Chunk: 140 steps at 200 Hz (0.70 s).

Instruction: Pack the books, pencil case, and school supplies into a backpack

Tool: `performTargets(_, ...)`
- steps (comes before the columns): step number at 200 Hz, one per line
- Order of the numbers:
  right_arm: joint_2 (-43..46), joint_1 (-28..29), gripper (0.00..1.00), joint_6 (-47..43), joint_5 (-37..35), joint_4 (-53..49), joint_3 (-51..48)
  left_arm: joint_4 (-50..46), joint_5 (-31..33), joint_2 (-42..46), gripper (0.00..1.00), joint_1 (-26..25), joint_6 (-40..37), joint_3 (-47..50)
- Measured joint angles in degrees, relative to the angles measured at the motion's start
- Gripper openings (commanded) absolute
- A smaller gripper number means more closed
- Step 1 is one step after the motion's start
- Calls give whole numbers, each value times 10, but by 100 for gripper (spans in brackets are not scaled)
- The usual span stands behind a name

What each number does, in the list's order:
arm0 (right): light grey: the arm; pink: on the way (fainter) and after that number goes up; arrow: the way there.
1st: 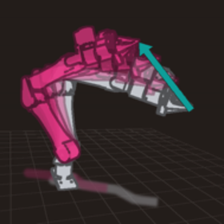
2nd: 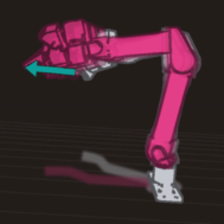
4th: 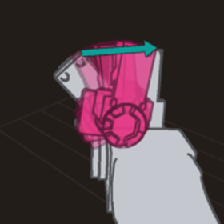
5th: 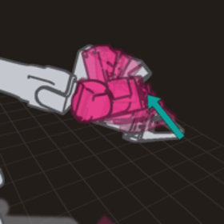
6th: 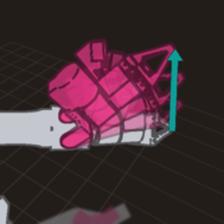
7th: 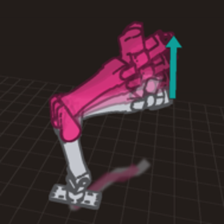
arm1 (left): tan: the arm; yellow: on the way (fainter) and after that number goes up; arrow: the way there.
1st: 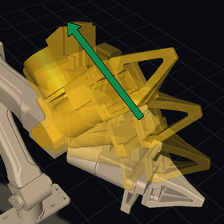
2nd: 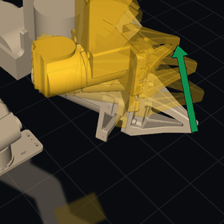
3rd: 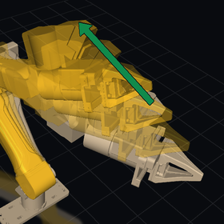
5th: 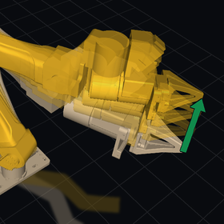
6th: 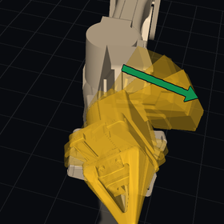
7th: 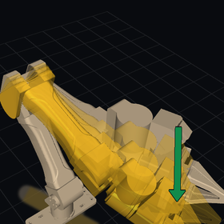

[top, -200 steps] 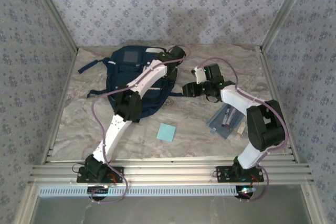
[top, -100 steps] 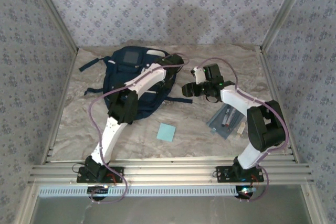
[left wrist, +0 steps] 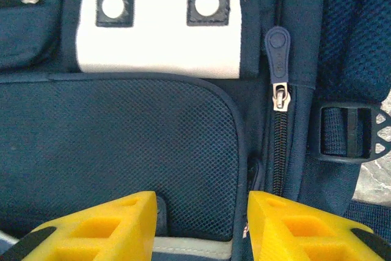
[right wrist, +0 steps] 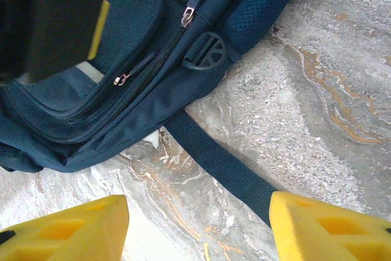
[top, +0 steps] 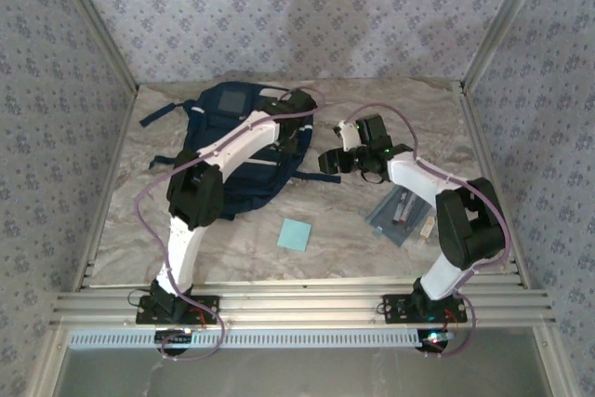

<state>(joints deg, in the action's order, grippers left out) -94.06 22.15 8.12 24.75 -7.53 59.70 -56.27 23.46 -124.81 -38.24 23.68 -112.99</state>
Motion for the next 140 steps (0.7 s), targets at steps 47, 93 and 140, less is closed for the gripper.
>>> performTargets(47, 0, 6, 64, 0, -4, -6, 0, 47, -37, -25, 42, 22, 11, 45)
performTargets(93, 0, 7, 64, 0, -6, -10, 0, 78, -62, -46, 38, 38, 18, 59)
performTargets(140, 0, 7, 64, 0, -9, -12, 0, 107, -60, -46, 0, 37, 19, 76)
